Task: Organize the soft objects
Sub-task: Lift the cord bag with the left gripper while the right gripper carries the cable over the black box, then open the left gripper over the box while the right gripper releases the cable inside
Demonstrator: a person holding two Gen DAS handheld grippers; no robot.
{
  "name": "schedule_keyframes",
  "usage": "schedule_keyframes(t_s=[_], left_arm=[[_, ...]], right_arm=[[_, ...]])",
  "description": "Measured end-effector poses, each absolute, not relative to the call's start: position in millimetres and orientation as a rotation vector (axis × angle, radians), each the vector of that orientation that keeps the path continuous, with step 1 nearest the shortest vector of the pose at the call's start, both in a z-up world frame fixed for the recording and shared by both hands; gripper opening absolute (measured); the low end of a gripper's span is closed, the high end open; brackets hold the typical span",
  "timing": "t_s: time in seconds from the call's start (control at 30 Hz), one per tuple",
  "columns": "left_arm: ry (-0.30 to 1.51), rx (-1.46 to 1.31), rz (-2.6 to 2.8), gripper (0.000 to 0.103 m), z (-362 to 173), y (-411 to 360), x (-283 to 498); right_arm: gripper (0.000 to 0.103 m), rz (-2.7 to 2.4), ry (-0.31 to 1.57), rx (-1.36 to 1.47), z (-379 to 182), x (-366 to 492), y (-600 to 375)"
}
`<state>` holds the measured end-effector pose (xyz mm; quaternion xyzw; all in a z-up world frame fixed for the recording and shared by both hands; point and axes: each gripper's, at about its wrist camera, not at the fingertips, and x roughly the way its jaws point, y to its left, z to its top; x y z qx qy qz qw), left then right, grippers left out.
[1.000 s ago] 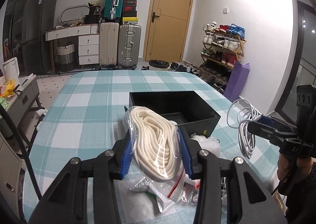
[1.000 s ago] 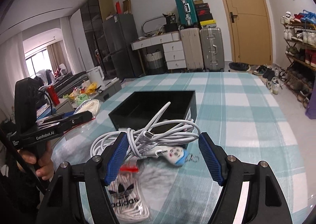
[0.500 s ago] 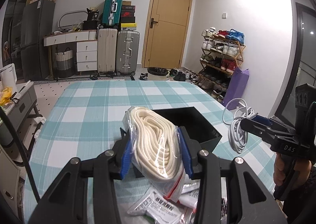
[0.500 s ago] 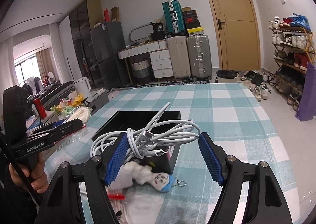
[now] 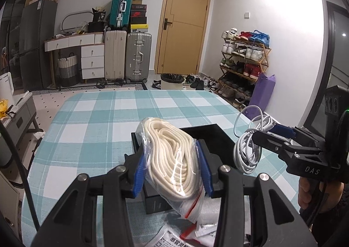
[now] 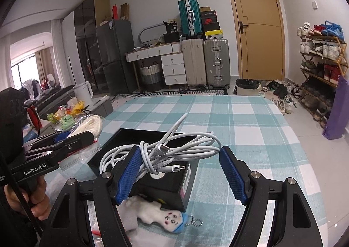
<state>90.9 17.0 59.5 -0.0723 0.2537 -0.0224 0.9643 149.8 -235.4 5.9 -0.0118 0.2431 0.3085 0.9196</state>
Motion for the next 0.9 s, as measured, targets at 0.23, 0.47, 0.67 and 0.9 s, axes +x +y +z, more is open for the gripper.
schedule_keyframes(t_s=[0.23, 0.47, 0.67, 0.9], left_arm=[[0.542, -0.134, -0.014, 0.042, 50, 15, 105], [0.563, -0.139, -0.018, 0.041, 43, 17, 114], [0.567, -0.116, -0.025, 0.042, 40, 13, 122], [0.581, -0.11, -0.035, 0.042, 33, 10, 129]], right_arm=[[0.074, 0.61, 0.509, -0.086, -3, 166, -216], [0.074, 0.601, 0.518, -0.144, -12, 179, -199], [0.074, 0.593, 0.519, -0.189, -19, 184, -188], [0.074, 0.602, 0.507, -0.263, -26, 188, -177]])
